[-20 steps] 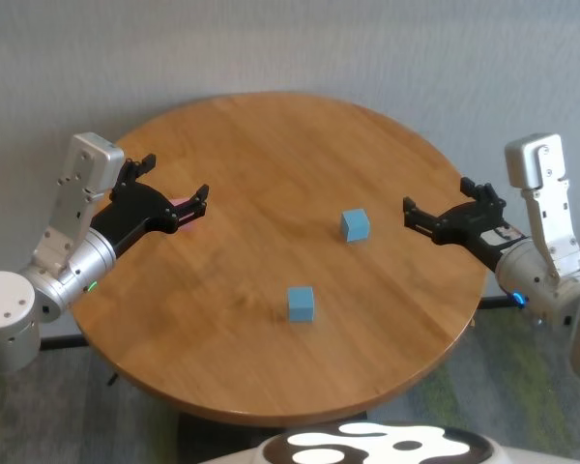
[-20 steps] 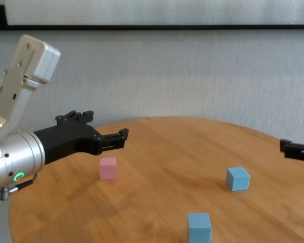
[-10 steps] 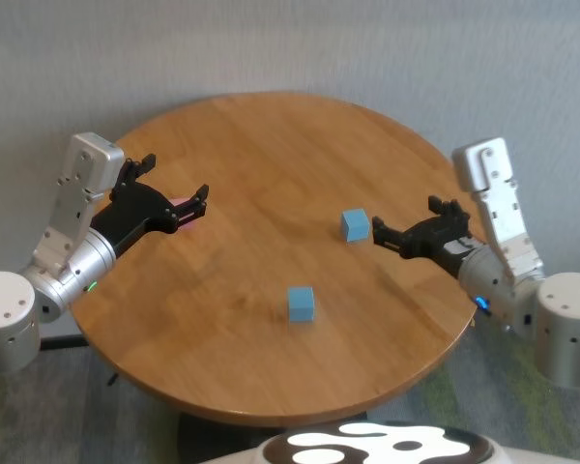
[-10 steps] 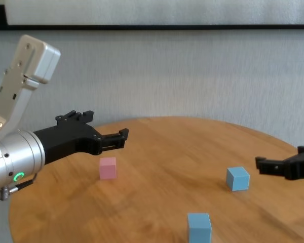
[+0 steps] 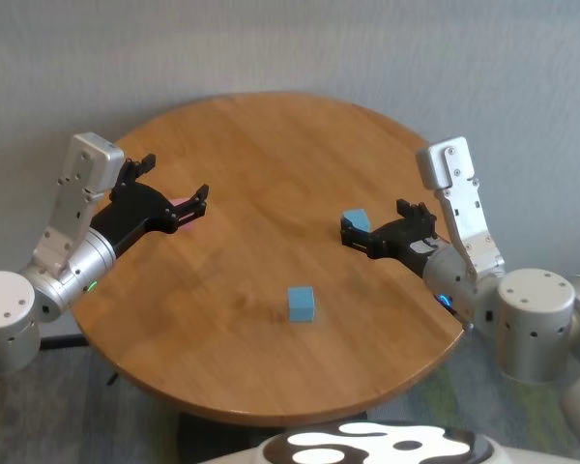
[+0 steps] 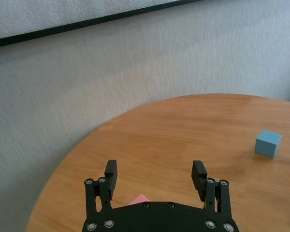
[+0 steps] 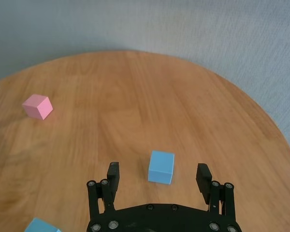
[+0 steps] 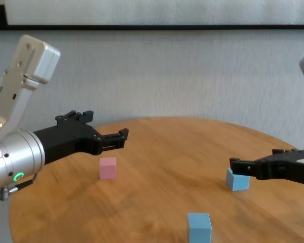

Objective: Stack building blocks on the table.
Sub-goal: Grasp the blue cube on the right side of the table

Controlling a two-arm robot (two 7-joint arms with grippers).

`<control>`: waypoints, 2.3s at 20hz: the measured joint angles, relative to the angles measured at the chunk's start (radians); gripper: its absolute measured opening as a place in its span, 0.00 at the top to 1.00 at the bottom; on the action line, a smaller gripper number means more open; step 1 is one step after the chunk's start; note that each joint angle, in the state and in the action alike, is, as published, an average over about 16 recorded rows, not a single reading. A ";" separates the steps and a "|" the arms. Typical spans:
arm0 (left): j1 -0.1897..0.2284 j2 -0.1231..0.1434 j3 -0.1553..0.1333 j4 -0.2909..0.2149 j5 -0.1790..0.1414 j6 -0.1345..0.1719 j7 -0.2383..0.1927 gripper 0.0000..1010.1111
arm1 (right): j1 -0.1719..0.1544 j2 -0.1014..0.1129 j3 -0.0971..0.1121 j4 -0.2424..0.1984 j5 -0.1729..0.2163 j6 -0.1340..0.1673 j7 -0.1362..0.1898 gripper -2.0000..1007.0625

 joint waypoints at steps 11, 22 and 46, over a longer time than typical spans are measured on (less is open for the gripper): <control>0.000 0.000 0.000 0.000 0.000 0.000 0.000 0.01 | 0.046 -0.088 -0.012 0.091 -0.046 0.007 -0.039 0.00; 0.000 0.000 0.000 0.000 0.000 0.000 0.000 0.01 | 0.082 -0.156 -0.007 0.182 -0.085 0.011 -0.071 0.00; 0.000 0.000 0.000 0.000 0.000 0.000 0.000 0.01 | 0.140 -0.256 0.022 0.315 -0.163 0.021 -0.128 0.00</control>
